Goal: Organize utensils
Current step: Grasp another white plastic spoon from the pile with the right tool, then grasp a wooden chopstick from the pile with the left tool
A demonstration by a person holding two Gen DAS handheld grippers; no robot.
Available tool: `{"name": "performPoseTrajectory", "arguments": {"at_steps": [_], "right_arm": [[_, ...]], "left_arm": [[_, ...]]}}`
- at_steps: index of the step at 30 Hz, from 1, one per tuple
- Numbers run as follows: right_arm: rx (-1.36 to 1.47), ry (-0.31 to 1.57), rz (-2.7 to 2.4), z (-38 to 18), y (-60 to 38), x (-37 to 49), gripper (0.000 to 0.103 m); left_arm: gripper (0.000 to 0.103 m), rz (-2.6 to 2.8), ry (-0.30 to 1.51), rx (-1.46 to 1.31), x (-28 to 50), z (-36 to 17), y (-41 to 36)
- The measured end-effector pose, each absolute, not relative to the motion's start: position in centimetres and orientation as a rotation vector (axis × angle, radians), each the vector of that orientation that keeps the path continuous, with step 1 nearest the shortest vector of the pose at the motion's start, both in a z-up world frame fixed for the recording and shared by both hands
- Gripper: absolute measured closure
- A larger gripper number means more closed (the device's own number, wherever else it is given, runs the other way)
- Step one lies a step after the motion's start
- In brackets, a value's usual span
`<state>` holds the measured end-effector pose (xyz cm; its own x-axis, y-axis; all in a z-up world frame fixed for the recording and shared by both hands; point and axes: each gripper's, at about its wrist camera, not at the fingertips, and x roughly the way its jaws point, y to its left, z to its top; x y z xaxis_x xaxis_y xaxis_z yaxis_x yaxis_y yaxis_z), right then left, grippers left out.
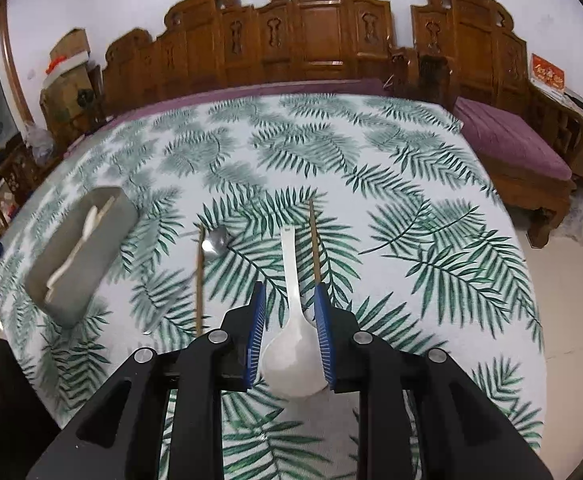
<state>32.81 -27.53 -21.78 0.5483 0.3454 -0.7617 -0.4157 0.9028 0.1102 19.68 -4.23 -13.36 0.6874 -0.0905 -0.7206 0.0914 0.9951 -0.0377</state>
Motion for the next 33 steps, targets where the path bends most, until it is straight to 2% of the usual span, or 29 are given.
{"name": "performPoseTrajectory", "arguments": {"at_steps": [9,10,11,13,27,29,33], "right_arm": [[-0.151,0.974,0.465,-26.1,-25.3,36.4,0.076],[-0.156,0.980,0.468,-26.3,-25.1,36.5,0.078],[-0.160,0.986,0.473,-26.6,-24.9,36.6,0.088],[-0.165,0.989,0.487,-26.7,-24.7,36.5,0.092],[-0.068,0.923,0.505,-23.6,-28.0,33.0,0.092],[-0.087,0.927,0.486,-23.8,-28.3,33.2,0.092],[-0.060,0.928,0.485,-23.8,-29.0,33.6,0.092]], "left_arm": [[0.015,-0.115,0.836,-0.009,20.4,-14.9,-4.7],[0.015,-0.117,0.838,-0.006,20.5,-15.0,-4.9],[0.015,-0.120,0.842,0.001,20.7,-15.2,-5.1],[0.015,-0.128,0.848,0.013,21.0,-15.5,-5.7],[0.015,-0.207,0.917,0.074,26.1,-18.7,-11.8],[0.018,-0.216,0.926,0.080,26.8,-19.3,-12.8],[0.031,-0.223,0.944,0.071,27.9,-20.4,-14.3]]}}
